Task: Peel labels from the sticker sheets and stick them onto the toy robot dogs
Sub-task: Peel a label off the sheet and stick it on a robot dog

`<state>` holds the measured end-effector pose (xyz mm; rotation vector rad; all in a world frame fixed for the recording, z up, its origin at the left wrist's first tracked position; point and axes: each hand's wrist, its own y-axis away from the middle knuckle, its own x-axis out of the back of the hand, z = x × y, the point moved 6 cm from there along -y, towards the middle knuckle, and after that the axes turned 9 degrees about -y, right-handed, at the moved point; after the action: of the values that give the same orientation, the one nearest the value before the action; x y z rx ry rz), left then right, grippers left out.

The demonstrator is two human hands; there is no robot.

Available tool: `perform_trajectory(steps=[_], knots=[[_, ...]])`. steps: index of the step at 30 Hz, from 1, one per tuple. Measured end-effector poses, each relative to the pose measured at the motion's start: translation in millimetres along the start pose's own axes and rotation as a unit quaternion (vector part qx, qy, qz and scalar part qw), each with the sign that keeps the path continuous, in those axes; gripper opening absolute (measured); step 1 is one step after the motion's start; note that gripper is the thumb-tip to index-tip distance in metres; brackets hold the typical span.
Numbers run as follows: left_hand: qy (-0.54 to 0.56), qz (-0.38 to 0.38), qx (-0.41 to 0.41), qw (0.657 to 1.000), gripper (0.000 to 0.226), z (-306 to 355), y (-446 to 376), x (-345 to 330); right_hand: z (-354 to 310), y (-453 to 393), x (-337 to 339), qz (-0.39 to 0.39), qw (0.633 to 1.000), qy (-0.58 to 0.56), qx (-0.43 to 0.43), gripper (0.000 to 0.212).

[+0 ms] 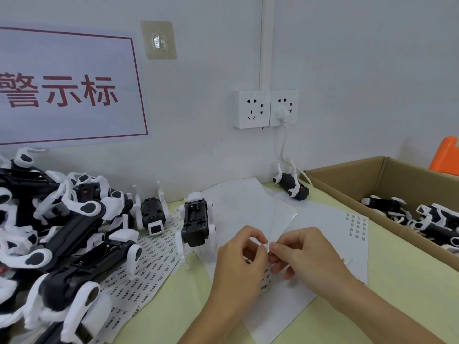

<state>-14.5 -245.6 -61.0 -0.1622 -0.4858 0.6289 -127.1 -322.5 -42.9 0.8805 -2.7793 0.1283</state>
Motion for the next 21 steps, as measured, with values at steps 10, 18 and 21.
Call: perform_trajectory(steps=[10,18,21], knots=[[-0.046,0.023,-0.050,0.997,0.023,4.9,2.7,0.8,-1.0,-0.1,2.3,0.017,1.000,0.001,-0.009,0.026],[-0.064,0.041,-0.060,0.995,0.025,6.6,2.6,2.3,-3.2,1.2,3.7,0.022,1.000,0.004,-0.011,0.026],[-0.060,0.037,-0.051,0.996,0.024,4.9,1.5,2.2,-3.7,1.6,3.4,0.023,1.000,0.010,-0.008,0.027]])
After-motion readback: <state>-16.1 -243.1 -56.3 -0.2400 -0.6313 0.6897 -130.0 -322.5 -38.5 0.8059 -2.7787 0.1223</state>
